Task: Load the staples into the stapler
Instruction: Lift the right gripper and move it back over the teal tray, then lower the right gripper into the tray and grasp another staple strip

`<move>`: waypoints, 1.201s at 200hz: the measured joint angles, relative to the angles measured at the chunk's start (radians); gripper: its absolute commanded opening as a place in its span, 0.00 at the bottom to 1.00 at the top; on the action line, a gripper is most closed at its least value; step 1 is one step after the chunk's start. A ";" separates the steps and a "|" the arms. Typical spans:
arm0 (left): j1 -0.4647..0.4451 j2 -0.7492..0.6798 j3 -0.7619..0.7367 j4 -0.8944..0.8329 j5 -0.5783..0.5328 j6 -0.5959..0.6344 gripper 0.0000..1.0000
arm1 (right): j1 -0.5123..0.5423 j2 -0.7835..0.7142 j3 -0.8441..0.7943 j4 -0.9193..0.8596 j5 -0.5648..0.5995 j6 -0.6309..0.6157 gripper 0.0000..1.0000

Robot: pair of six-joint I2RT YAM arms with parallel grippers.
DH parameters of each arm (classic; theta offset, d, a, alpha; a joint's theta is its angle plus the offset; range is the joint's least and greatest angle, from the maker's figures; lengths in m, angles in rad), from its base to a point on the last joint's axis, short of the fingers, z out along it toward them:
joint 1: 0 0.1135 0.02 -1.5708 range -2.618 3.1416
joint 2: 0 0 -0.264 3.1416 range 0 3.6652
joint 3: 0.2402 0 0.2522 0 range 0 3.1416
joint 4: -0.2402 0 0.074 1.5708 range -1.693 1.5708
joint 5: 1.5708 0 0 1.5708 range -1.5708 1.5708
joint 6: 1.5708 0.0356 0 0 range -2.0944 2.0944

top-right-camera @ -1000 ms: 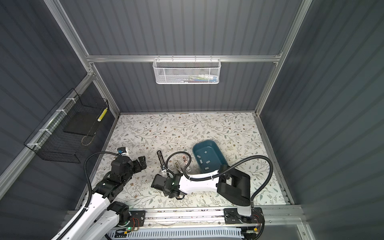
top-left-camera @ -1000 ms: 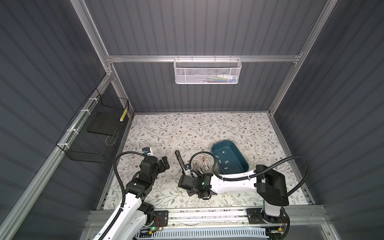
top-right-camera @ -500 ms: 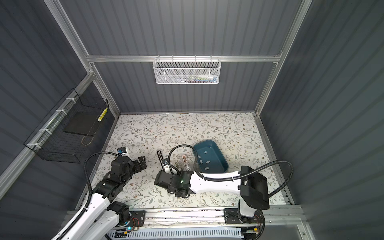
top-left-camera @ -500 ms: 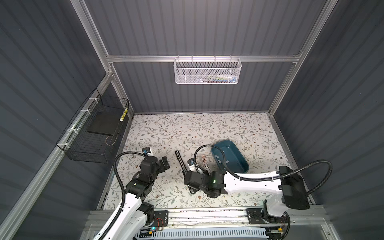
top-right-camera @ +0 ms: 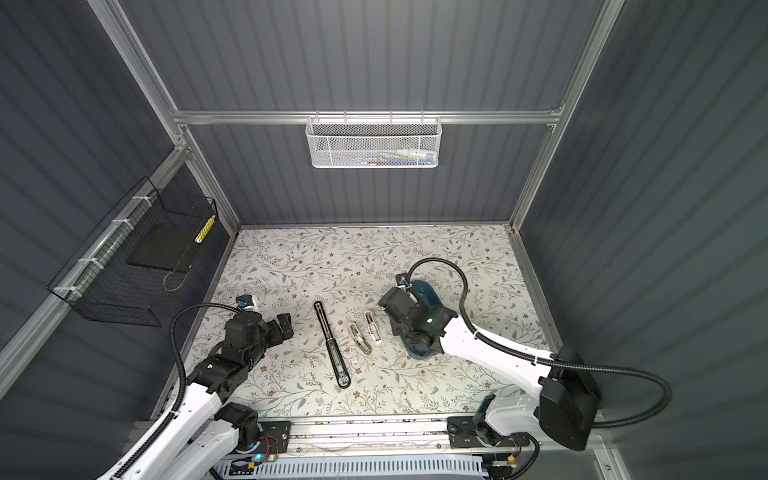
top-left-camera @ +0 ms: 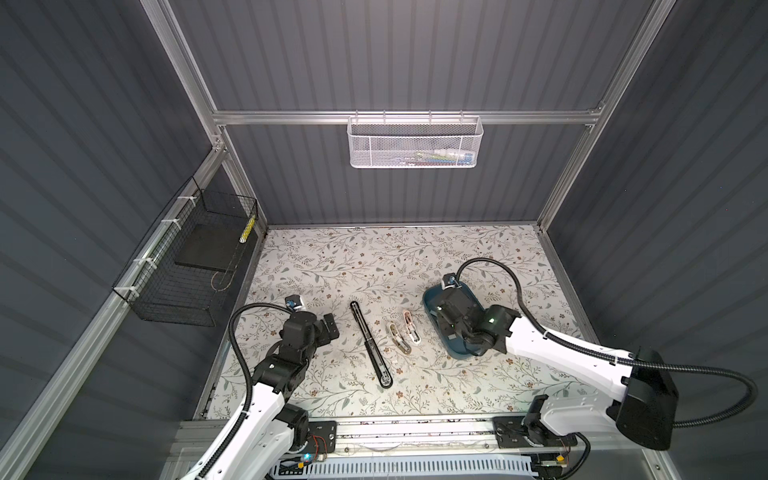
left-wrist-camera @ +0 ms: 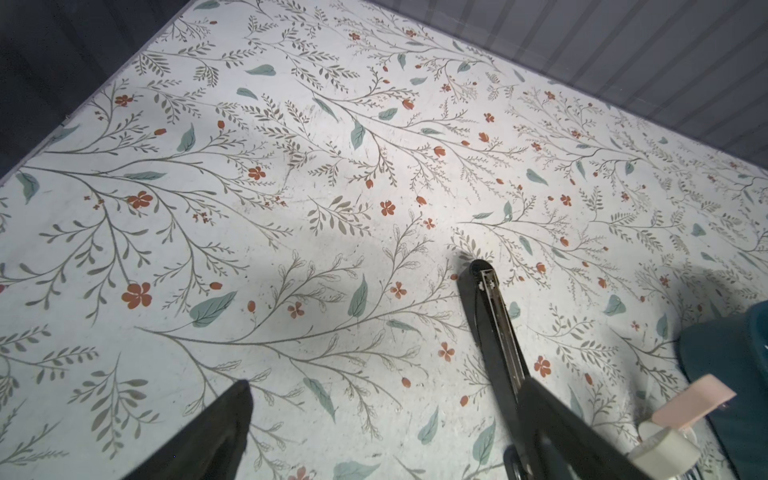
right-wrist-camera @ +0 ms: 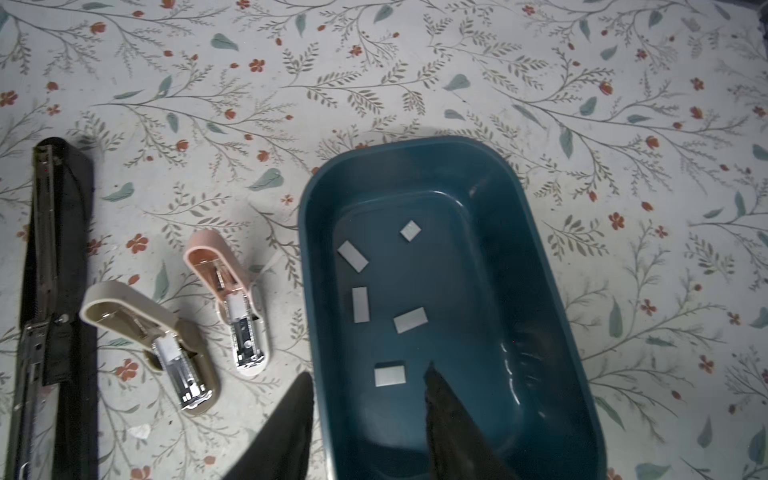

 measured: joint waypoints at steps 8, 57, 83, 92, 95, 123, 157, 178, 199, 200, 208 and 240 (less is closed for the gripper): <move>0.000 0.013 0.000 0.002 0.000 0.000 0.99 | -0.039 -0.013 -0.021 0.018 -0.031 -0.026 0.50; 0.000 0.061 0.000 0.025 0.008 0.006 0.99 | -0.231 0.008 -0.104 0.104 -0.222 -0.088 0.48; 0.000 0.061 0.000 0.049 0.026 0.020 0.99 | -0.264 0.042 -0.114 0.124 -0.276 -0.095 0.47; 0.000 0.060 0.000 0.060 0.032 0.026 0.99 | -0.267 0.053 -0.114 0.135 -0.290 -0.097 0.47; 0.000 0.059 0.000 0.063 0.034 0.028 0.99 | -0.267 0.058 -0.115 0.140 -0.294 -0.097 0.47; 0.000 0.048 0.000 0.088 0.043 0.043 0.99 | -0.280 0.113 -0.115 0.163 -0.328 -0.098 0.45; 0.000 0.049 0.000 0.106 0.056 0.059 0.99 | -0.329 0.201 -0.088 0.167 -0.373 -0.079 0.47; 0.000 0.055 0.000 0.114 0.064 0.067 0.99 | -0.366 0.253 -0.036 0.165 -0.395 -0.047 0.43; 0.000 0.055 0.000 0.120 0.065 0.071 0.99 | -0.389 0.312 0.039 0.156 -0.406 -0.023 0.37; 0.000 0.054 0.000 0.121 0.065 0.071 1.00 | -0.389 0.314 0.042 0.156 -0.406 -0.021 0.37; 0.000 0.053 0.000 0.121 0.065 0.072 0.99 | -0.393 0.337 0.074 0.156 -0.407 -0.013 0.36; 0.000 0.043 0.000 0.120 0.064 0.072 0.99 | -0.391 0.360 0.091 0.146 -0.419 0.005 0.35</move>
